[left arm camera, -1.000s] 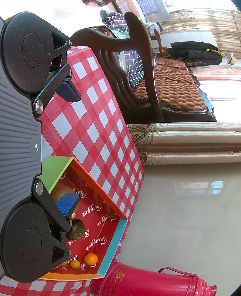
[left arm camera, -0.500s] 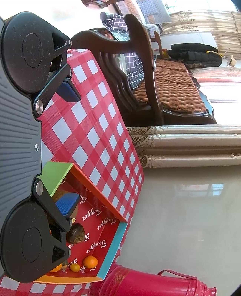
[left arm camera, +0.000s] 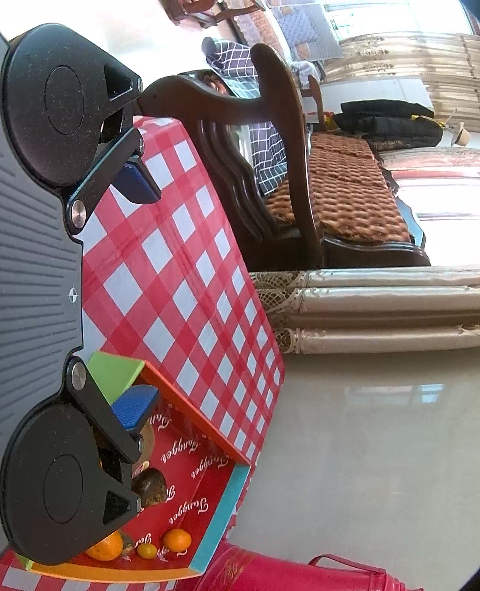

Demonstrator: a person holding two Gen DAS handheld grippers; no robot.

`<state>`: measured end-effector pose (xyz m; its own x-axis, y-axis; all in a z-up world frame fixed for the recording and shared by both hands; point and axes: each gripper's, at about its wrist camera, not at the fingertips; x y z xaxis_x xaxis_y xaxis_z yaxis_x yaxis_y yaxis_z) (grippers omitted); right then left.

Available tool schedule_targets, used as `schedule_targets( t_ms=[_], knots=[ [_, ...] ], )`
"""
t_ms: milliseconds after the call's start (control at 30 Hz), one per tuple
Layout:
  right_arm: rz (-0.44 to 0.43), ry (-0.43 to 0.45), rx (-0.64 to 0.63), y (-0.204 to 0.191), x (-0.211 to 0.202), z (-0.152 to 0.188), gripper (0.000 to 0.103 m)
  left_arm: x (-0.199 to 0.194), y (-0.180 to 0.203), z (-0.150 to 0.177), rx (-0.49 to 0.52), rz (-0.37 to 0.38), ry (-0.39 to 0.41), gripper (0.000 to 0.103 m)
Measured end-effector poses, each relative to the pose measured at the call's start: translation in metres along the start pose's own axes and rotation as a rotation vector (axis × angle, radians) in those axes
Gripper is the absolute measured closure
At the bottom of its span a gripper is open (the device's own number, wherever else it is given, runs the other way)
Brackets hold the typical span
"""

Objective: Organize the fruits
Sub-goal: 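Carry the last mandarin with the right tool into the box and release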

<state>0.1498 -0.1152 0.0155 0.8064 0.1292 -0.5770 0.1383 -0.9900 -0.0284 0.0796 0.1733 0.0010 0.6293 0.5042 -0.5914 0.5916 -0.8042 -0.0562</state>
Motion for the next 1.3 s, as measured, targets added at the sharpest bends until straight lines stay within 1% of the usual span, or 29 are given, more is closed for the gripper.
schedule_targets(
  t_ms=[267,433,600,700,833,900,1033,1100,1167,1233,1300],
  knots=[
    [-0.095,0.045,-0.140,-0.064,-0.012,-0.004,0.078,0.000,-0.019,0.001,0.008,-0.024,0.012,0.000],
    [-0.164,0.053,-0.195,-0.101,-0.009,-0.007,0.078,0.006,-0.037,0.001,-0.005,-0.053,0.003,0.000],
    [-0.199,0.027,-0.250,-0.132,-0.002,-0.003,0.078,0.014,-0.058,-0.001,-0.041,-0.069,-0.016,0.000],
    [-0.213,-0.008,-0.267,-0.147,0.007,0.000,0.078,0.018,-0.066,-0.001,-0.048,-0.078,-0.019,0.000],
    [-0.211,-0.047,-0.292,-0.160,0.018,0.007,0.078,0.022,-0.076,-0.002,-0.061,-0.084,-0.023,0.000],
    [-0.206,-0.051,-0.297,-0.163,0.018,0.011,0.077,0.023,-0.081,-0.002,-0.074,-0.086,-0.027,0.000],
    [-0.192,-0.048,-0.291,-0.161,0.017,0.011,0.072,0.027,-0.086,-0.003,-0.100,-0.078,-0.042,0.000],
    [-0.188,-0.048,-0.276,-0.157,0.016,0.010,0.065,0.028,-0.086,-0.003,-0.101,-0.074,-0.047,0.000],
    [-0.179,-0.039,-0.269,-0.154,0.014,0.009,0.050,0.027,-0.084,-0.003,-0.095,-0.071,-0.044,0.000],
    [-0.164,-0.019,-0.268,-0.152,0.009,0.008,0.043,0.025,-0.081,-0.003,-0.091,-0.065,-0.038,0.000],
    [-0.149,-0.004,-0.273,-0.150,0.004,0.006,0.039,0.023,-0.079,-0.003,-0.090,-0.047,-0.034,0.000]
  ],
)
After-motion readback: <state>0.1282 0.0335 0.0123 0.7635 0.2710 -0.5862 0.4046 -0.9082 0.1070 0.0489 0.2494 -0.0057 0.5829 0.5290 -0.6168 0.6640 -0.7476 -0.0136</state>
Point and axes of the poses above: each gripper's, at about its wrist camera, not at the fingertips, and x roughly the way its jaws point, y to its right, z to its underside, and after that the axes turned 7 degrees about -y, right-handed
